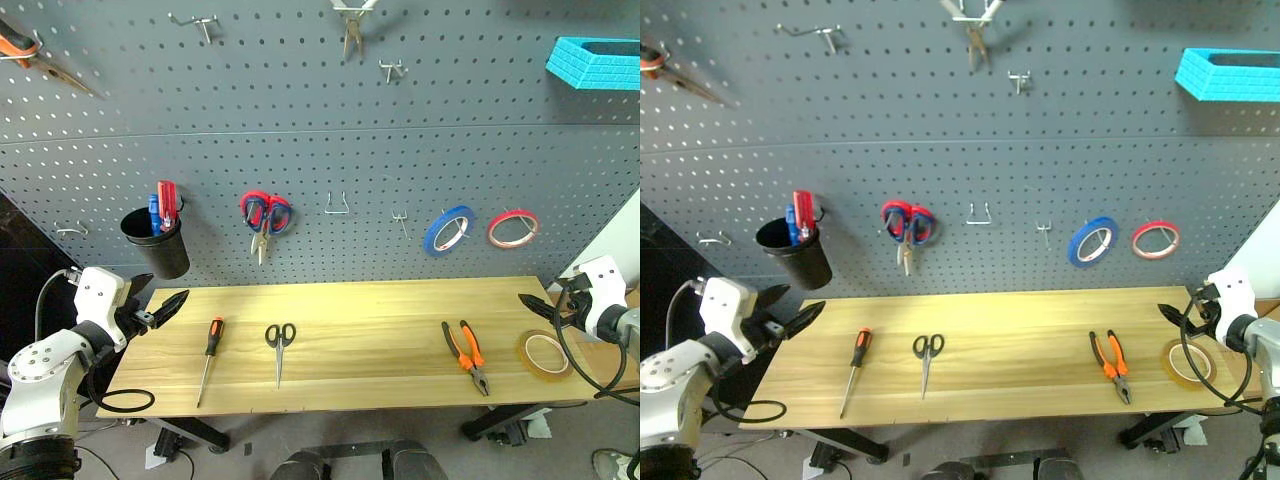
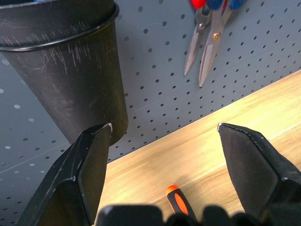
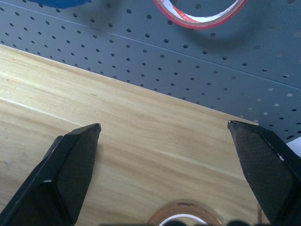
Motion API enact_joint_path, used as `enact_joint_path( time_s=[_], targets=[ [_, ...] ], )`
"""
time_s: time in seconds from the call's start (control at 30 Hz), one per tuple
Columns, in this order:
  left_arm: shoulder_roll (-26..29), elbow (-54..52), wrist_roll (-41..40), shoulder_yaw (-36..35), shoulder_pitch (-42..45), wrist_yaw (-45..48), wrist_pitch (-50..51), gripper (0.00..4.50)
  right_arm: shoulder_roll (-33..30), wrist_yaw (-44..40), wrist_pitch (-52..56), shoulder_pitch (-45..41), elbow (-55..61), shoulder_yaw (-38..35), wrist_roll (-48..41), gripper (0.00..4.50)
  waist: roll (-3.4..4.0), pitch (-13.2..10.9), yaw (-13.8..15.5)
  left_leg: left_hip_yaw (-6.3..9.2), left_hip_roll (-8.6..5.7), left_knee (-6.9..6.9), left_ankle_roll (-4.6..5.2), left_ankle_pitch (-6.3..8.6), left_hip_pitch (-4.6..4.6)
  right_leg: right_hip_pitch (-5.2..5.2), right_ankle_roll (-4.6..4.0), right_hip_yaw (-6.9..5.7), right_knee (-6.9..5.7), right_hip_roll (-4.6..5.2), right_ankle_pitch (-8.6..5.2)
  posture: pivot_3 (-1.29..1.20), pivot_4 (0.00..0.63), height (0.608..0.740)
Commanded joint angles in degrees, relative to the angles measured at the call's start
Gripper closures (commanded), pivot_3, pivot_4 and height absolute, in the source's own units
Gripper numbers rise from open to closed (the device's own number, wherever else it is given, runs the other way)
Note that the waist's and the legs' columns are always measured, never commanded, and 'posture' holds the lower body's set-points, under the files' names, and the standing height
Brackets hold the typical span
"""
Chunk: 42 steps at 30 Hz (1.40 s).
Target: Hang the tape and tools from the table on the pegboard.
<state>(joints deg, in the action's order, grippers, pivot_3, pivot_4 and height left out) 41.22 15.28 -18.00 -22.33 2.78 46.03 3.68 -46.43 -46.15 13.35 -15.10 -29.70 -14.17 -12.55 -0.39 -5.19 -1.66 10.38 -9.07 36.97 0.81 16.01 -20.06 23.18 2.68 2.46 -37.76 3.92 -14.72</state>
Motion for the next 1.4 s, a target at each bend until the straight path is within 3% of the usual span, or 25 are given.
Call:
enact_joint_path(
  time_s=[0.03, 0.6, 0.83, 1.07, 1.2, 1.4],
  targets=[
    [0.98, -1.11, -1.18, -1.13, 0.64, 0.63, -0.31, 0.63, -0.74, -0.04, -0.73, -1.12, 1.46, -1.22, -0.58, 0.0, 0.0, -0.04, 0.0, 0.0, 0.0, 0.0, 0.0, 0.0, 0.0, 0.0, 0.0, 0.0, 0.0, 0.0, 0.0, -0.07, 0.1, 0.74],
    [0.32, -8.33, -3.0, 2.28, -1.02, 4.6, 5.58, 0.63, 0.11, 1.38, 3.12, 0.67, 4.82, 0.6, 0.68, 0.0, -0.05, -1.49, 0.0, 0.01, 0.02, -0.02, 0.05, 0.04, -0.13, 0.08, -0.01, -0.04, 0.07, 0.0, 0.0, -0.09, 0.141, 0.74],
    [-4.47, -15.49, 2.34, 17.42, 0.92, 6.4, 4.67, 0.63, 0.17, 4.35, 14.16, -0.19, 6.8, 7.13, 5.08, 0.0, -0.03, -2.82, 0.04, -0.07, 0.02, 0.03, 0.08, 0.05, -0.25, 0.08, 0.01, 0.01, 0.19, 0.01, 0.03, -0.1, 0.172, 0.74],
    [-15.45, -15.39, 7.99, 33.41, 7.32, 6.1, 3.39, 0.63, 2.96, 9.35, 27.49, -5.84, 2.03, 8.44, 5.73, 0.0, -0.22, -4.6, -0.12, -0.13, 0.07, 0.11, 0.06, 0.03, -0.66, 0.4, 0.0, 0.0, 0.22, 0.01, 0.14, -0.12, 0.237, 0.74],
    [-19.61, -15.79, 8.74, 38.28, 8.65, 6.27, 3.99, 0.63, 3.85, 13.61, 30.69, -8.02, -1.88, 7.98, 6.89, 0.0, -0.53, -5.71, -0.19, -0.17, 0.09, 0.07, 0.02, 0.01, -0.74, 0.49, 0.01, 0.02, 0.29, 0.01, 0.16, -0.11, 0.256, 0.74],
    [-24.46, -16.46, 10.65, 44.8, 8.82, 5.42, 4.9, 0.63, 5.04, 15.23, 31.75, -7.13, -2.36, 7.03, 6.32, 0.0, -0.42, -6.94, -0.21, -0.38, 0.18, 0.03, 0.08, 0.05, -0.87, 0.62, 0.02, 0.11, 0.46, 0.0, 0.17, -0.13, 0.274, 0.74]
  ],
)
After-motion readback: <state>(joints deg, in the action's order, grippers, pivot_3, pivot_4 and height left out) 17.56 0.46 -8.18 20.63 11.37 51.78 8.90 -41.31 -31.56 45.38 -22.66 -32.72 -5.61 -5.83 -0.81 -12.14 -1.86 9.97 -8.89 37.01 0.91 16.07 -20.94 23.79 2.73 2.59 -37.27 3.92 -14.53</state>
